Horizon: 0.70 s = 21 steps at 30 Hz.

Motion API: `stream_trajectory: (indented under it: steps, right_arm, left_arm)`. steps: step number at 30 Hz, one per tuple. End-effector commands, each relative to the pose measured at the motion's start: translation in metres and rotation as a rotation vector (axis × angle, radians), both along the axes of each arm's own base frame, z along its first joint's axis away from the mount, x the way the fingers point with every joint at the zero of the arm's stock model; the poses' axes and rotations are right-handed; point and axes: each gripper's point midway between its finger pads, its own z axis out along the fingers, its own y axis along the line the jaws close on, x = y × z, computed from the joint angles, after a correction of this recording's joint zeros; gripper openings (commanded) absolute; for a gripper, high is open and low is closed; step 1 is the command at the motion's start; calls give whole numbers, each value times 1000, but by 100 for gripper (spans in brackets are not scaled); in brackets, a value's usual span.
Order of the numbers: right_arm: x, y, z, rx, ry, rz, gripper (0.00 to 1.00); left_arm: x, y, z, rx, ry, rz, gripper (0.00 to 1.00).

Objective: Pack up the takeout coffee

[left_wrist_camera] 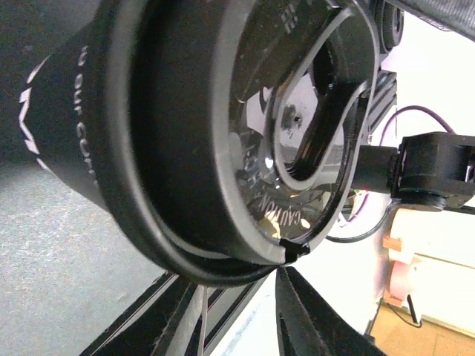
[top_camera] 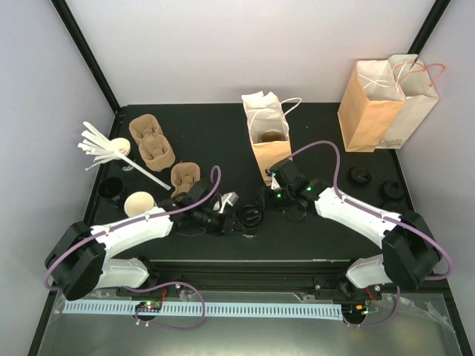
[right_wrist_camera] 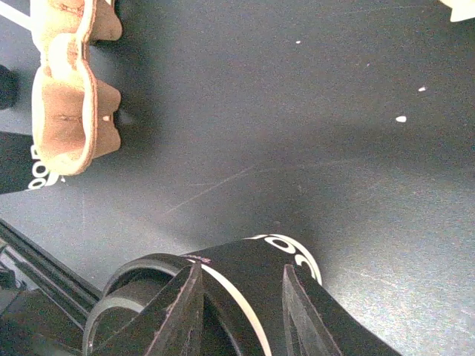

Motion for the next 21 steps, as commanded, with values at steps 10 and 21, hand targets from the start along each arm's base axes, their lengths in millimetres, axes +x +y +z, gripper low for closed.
stream_trajectory:
  steps: [10,21]
  right_arm:
    - [0,-23,29,-88,-96,-1,35]
    - [-30,-20,27,52,-45,39,32]
  left_arm:
    - [22,19,31,20,-90,77,32]
    - [43,31,41,8,-114,114,21]
